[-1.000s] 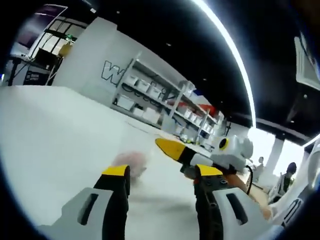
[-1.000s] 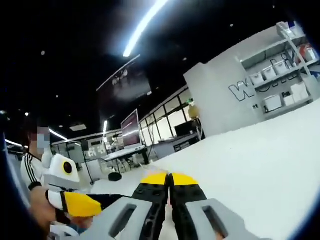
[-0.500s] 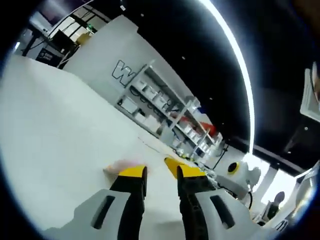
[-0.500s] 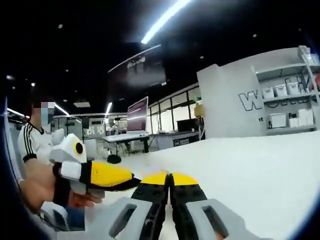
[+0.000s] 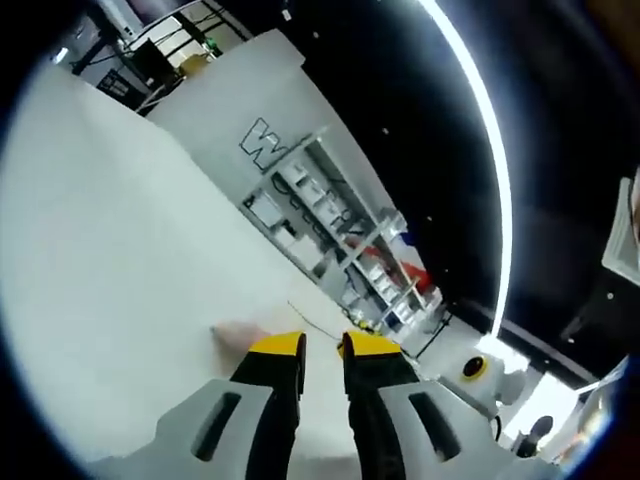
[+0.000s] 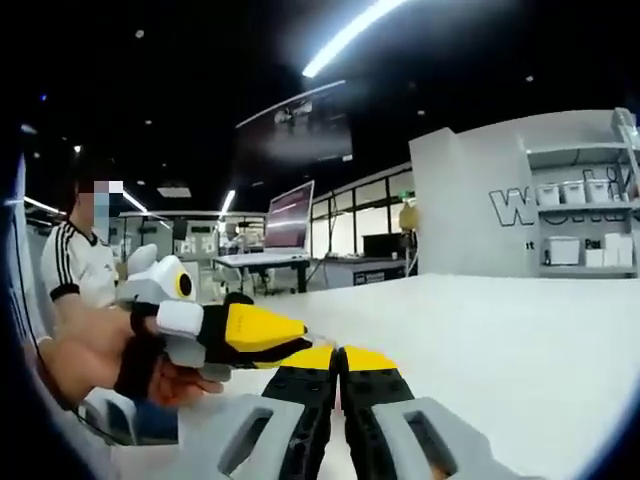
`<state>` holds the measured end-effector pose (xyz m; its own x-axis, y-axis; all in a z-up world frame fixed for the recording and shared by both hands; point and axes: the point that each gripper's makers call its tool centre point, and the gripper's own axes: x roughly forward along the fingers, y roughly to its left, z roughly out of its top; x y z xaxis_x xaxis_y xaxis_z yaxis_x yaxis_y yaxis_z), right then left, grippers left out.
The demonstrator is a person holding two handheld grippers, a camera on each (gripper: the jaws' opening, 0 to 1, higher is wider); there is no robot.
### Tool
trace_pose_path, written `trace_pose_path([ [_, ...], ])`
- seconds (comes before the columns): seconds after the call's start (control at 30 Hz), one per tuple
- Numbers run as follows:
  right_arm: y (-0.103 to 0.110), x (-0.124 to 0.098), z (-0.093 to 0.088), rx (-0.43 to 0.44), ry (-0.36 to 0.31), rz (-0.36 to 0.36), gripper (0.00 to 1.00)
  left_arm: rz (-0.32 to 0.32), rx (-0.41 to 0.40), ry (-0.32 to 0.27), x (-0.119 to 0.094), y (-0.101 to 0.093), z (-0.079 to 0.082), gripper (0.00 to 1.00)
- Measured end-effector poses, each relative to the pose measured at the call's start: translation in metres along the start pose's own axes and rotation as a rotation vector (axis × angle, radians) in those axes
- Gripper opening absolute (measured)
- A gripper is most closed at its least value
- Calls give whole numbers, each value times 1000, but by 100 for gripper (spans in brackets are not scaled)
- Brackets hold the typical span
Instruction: Open the resealable bag by pulling the two sides of the seal apart until the entire bag opening is separated and visibly accessible.
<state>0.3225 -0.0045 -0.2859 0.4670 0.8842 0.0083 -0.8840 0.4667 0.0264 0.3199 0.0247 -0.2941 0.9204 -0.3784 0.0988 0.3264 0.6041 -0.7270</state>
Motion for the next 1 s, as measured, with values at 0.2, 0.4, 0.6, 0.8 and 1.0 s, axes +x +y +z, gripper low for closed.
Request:
trace_pose_path([
  [0.2, 0, -1, -3, -5, 7, 0, 0, -5, -23, 11, 0, 1, -2, 14],
  [0.4, -1, -1, -2, -17, 14, -1, 0, -6, -48, 15, 0, 1, -4, 14],
  [0.6, 7, -4, -9, -90, 42, 3, 0, -9, -92, 24, -4, 1, -9, 7],
  [0.8, 17, -6, -16, -143, 75, 35, 0, 2, -135, 35, -12, 7, -12, 2],
  [1.0, 24, -8, -22, -175, 121, 84, 0, 10, -133, 42, -15, 10, -12, 2],
])
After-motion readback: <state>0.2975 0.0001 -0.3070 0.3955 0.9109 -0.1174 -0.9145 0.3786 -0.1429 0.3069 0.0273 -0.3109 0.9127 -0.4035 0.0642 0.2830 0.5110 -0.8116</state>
